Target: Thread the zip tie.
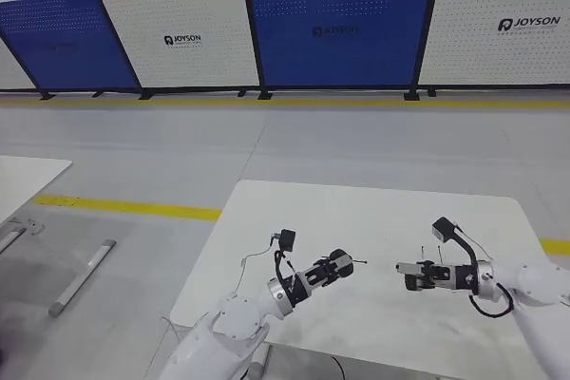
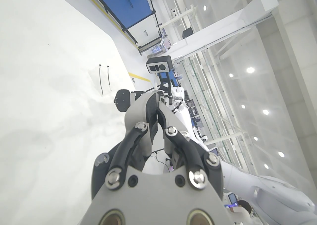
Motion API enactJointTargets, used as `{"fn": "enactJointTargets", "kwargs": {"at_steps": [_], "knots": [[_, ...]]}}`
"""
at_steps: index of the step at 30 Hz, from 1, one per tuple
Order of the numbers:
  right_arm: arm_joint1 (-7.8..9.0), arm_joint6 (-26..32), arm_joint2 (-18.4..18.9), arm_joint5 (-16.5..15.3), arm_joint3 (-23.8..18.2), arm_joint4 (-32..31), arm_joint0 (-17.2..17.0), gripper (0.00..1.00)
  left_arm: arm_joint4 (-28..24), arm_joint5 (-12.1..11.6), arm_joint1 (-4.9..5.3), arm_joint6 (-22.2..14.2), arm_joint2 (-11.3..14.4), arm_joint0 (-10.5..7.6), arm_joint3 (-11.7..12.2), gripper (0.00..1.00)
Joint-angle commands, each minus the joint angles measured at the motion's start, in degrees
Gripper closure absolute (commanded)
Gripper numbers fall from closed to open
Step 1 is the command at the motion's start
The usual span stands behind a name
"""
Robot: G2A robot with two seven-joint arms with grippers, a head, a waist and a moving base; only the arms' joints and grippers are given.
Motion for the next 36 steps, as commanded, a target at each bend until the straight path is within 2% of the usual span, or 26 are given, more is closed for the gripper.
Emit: {"fn": "enactJointTargets", "kwargs": {"at_steps": [1, 5, 8, 9, 17, 18, 20, 21, 22, 28, 31, 32, 33, 34, 35, 36], "knots": [[0.82, -1.29, 2.85, -0.06, -2.05, -0.63, -2.38, 0.00, 0.00, 0.00, 0.00, 0.00, 0.00, 0.00, 0.00, 1.00], [2.58, -1.09, 10.02, -2.70, -7.29, 2.45, -8.58, 0.00, 0.00, 0.00, 0.00, 0.00, 0.00, 0.00, 0.00, 1.00], [3.13, 0.86, 12.66, -4.47, -10.78, 6.64, -11.88, 0.00, 0.00, 0.00, 0.00, 0.00, 0.00, 0.00, 0.00, 1.00], [3.16, 2.43, 12.70, -4.47, -11.28, 7.98, -12.12, 0.00, 0.00, 0.00, 0.00, 0.00, 0.00, 0.00, 0.00, 1.00], [3.16, 2.43, 12.70, -4.47, -11.28, 7.98, -12.12, 0.00, 0.00, 0.00, 0.00, 0.00, 0.00, 0.00, 0.00, 1.00], [3.17, 0.92, 12.75, -3.91, -11.19, 6.96, -12.18, 0.00, 0.00, 0.00, 0.00, 0.00, 0.00, 0.00, 0.00, 1.00], [3.21, -6.87, 12.99, -0.57, -12.21, 0.69, -12.21, 0.00, 0.00, 0.00, 0.00, 0.00, 0.00, 0.00, 0.00, 1.00], [3.20, -11.02, 13.09, 1.63, -13.39, -1.92, -12.64, 0.00, 0.00, 0.00, 0.00, 0.00, 0.00, 0.00, 0.00, 1.00], [3.22, -12.83, 13.04, 3.36, -15.61, -3.05, -13.49, 0.00, 0.00, 0.00, 0.00, 0.00, 0.00, 0.00, 0.00, 1.00], [4.47, -15.90, 19.40, 11.02, -20.79, -6.73, -17.41, 0.00, 0.00, 0.00, 0.00, 0.00, 0.00, 0.00, 0.00, 1.00], [5.33, -12.20, 22.07, 16.83, -23.15, -9.68, -19.11, 0.00, 0.00, 0.00, 0.00, 0.00, 0.00, 0.00, 0.00, 1.00], [5.74, -7.93, 21.93, 20.78, -23.37, -11.67, -18.71, 0.00, 0.00, 0.00, 0.00, 0.00, 0.00, 0.00, 0.00, 1.00], [5.98, -4.93, 21.56, 23.02, -23.41, -12.90, -17.71, 0.00, 0.00, 0.00, 0.00, 0.00, 0.00, 0.00, 0.00, 1.00], [6.12, -2.63, 21.01, 24.10, -23.10, -13.67, -16.47, 0.00, 0.00, 0.00, 0.00, 0.00, 0.00, 0.00, 0.00, 1.00], [6.07, -1.92, 20.69, 23.78, -22.40, -12.56, -15.30, 0.00, 0.00, 0.00, 0.00, 0.00, 0.00, 0.00, 0.00, 1.00], [5.85, -1.53, 20.33, 21.28, -21.05, -9.12, -14.40, 0.00, 0.00, 0.00, 0.00, 0.00, 0.00, 0.00, 0.00, 1.00]]}}
